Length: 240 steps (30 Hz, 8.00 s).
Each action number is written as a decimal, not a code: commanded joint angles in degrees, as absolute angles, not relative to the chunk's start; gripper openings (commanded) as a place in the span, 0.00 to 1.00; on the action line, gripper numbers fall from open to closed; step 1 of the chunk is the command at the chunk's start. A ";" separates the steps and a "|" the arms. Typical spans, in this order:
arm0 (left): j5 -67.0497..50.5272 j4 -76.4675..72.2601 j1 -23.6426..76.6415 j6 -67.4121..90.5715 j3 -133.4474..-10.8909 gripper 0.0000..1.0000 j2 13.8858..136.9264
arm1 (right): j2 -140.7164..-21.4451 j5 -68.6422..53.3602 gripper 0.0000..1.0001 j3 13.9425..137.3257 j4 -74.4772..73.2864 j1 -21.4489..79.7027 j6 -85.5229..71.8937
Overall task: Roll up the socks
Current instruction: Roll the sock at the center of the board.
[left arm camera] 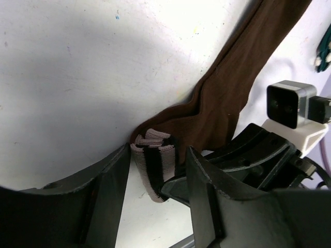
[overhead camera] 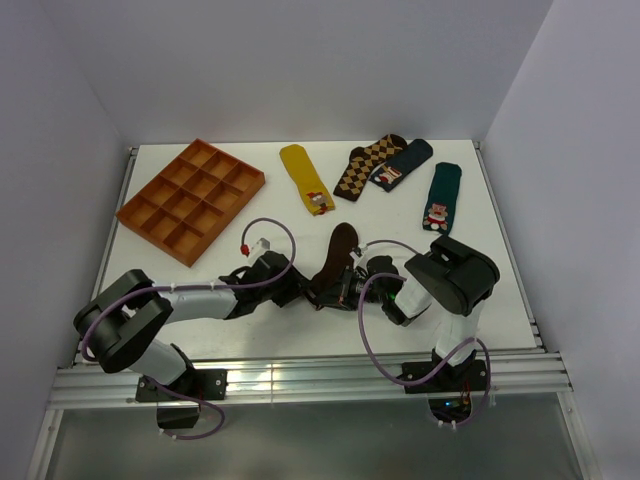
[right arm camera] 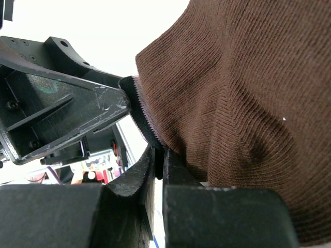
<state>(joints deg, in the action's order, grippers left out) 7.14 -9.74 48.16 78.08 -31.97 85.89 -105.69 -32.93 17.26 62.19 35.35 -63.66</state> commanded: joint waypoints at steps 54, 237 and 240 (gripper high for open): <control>17.84 29.96 51.06 66.98 -55.62 0.00 100.19 | -80.08 -13.29 0.34 21.45 29.10 37.79 -38.07; 5.62 -5.63 49.57 73.83 -34.45 0.34 88.85 | -112.68 -42.19 0.00 13.97 74.19 31.11 -69.09; 5.89 -4.66 49.66 74.00 -34.80 0.18 89.56 | -110.22 -41.84 0.00 14.68 70.24 31.11 -66.80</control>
<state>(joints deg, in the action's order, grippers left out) 5.76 -6.39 49.21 74.26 -34.96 88.03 -112.60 -42.35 14.33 76.51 31.33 -70.83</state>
